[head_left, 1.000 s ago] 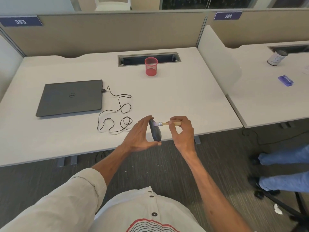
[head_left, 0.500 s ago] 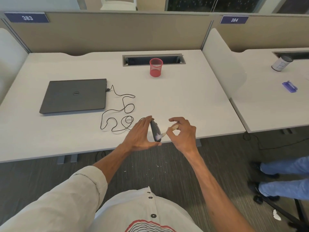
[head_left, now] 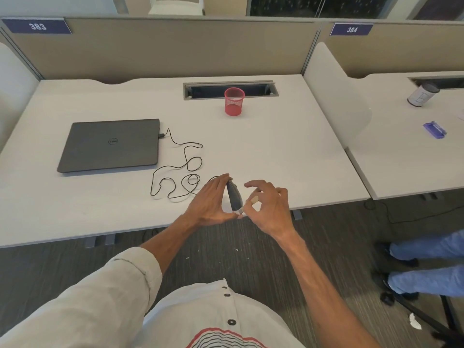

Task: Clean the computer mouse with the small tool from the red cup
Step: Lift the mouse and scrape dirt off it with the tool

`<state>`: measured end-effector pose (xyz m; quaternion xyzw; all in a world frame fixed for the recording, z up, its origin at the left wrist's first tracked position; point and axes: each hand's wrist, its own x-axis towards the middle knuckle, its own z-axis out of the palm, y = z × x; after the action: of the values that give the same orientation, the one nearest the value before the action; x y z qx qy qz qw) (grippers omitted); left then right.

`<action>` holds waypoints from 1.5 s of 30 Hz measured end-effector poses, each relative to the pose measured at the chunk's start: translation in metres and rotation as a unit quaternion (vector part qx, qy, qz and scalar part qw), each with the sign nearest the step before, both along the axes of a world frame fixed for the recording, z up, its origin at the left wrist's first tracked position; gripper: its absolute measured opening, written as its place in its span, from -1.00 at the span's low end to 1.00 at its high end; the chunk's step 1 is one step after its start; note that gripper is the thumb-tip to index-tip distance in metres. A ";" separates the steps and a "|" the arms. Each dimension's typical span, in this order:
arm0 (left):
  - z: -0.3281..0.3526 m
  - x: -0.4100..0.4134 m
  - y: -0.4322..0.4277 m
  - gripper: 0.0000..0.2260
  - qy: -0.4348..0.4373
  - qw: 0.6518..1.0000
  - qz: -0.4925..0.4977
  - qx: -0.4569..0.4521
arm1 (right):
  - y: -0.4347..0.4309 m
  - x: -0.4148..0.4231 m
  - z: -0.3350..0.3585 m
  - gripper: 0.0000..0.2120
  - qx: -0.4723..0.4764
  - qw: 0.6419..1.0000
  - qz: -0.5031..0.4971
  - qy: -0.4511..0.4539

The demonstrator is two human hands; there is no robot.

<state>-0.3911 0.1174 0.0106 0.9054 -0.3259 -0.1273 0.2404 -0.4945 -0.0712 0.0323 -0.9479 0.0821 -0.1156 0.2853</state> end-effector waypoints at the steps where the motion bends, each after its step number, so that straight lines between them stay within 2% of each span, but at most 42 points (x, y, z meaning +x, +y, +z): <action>1: -0.001 0.000 0.000 0.10 0.000 1.000 -0.002 0.002 | 0.001 0.002 0.002 -0.76 0.006 1.000 -0.001 -0.008; 5: -0.003 0.001 0.000 0.11 0.010 1.000 0.000 -0.001 | 0.001 0.009 0.005 -0.80 -0.021 0.999 -0.011 -0.042; 8: -0.003 0.002 0.002 0.10 0.008 1.000 0.006 -0.005 | 0.004 0.008 0.006 -0.75 -0.031 0.999 -0.001 -0.024; 11: -0.002 0.004 0.004 0.07 0.004 1.000 0.013 -0.011 | 0.005 0.003 0.005 -0.78 -0.003 1.000 -0.018 -0.011; 13: -0.001 0.005 0.005 0.07 0.008 1.000 0.017 -0.012 | 0.001 0.001 0.003 -0.82 0.073 0.996 -0.045 -0.022; 16: 0.000 0.005 0.007 0.08 0.019 0.999 0.026 -0.017 | -0.002 -0.002 0.000 -0.89 0.238 0.968 -0.079 -0.035; 18: 0.000 0.004 0.008 0.08 0.022 0.999 0.030 -0.025 | -0.002 -0.006 -0.004 -0.84 0.271 0.958 -0.088 -0.013; 24: -0.002 0.003 0.010 0.06 0.017 0.999 0.028 -0.021 | -0.011 -0.015 -0.011 -0.76 0.220 0.965 -0.137 0.037; 26: -0.003 0.002 0.009 0.08 0.022 0.999 0.027 -0.021 | -0.012 -0.016 -0.006 -0.79 0.191 0.969 -0.152 0.022; 28: -0.003 0.001 0.009 0.09 0.024 0.999 0.029 -0.021 | -0.012 -0.016 -0.002 -0.73 0.165 0.974 -0.156 -0.010; 31: -0.004 0.002 0.007 0.08 0.029 0.999 0.031 -0.022 | -0.011 -0.014 0.000 -0.77 0.232 0.963 -0.128 -0.053; 34: -0.003 0.002 0.005 0.08 0.034 0.999 0.031 -0.025 | -0.009 -0.012 -0.001 -0.73 0.291 0.951 -0.097 -0.033; 36: -0.003 0.003 0.004 0.08 0.034 0.998 0.033 -0.029 | -0.009 -0.011 -0.005 -0.61 0.280 0.955 -0.090 -0.021; 40: -0.003 0.005 0.004 0.08 0.037 0.998 0.033 -0.030 | -0.015 -0.015 -0.014 -0.55 0.218 0.970 -0.108 0.003; 43: -0.005 0.003 0.003 0.08 0.040 0.998 0.034 -0.030 | -0.019 -0.017 -0.015 -0.74 0.135 0.982 -0.128 0.003; 45: -0.006 0.003 0.003 0.08 0.040 0.998 0.037 -0.033 | -0.022 -0.017 -0.015 -0.81 0.155 0.979 -0.135 -0.012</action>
<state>-0.3885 0.1207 0.0050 0.9028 -0.2861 -0.1433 0.2875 -0.5114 -0.0934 0.0170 -0.8710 0.2231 -0.1501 0.4112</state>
